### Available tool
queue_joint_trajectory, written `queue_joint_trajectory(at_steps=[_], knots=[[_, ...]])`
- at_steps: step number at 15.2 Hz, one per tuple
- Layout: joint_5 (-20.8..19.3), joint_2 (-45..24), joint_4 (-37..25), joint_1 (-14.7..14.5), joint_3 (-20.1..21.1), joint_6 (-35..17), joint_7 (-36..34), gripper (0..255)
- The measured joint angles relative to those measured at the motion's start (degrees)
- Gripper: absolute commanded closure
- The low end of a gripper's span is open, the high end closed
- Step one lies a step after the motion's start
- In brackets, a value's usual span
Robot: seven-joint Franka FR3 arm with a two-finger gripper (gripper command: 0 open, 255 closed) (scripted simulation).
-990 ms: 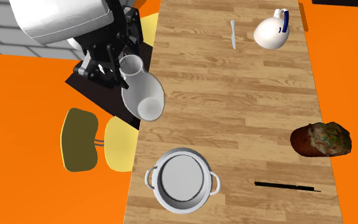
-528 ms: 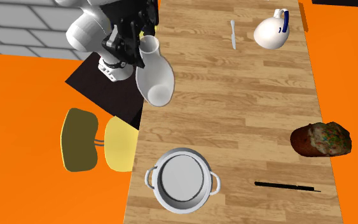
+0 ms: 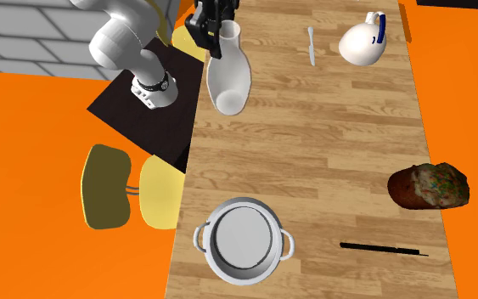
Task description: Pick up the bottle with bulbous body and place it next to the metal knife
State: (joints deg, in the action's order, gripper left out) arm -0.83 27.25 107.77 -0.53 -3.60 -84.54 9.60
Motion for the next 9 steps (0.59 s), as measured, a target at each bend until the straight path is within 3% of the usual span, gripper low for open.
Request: queue_joint_trajectory(at_steps=[9], knots=[[3.7,2.1,7.0,-3.4,9.5,-5.0,-12.1,255]])
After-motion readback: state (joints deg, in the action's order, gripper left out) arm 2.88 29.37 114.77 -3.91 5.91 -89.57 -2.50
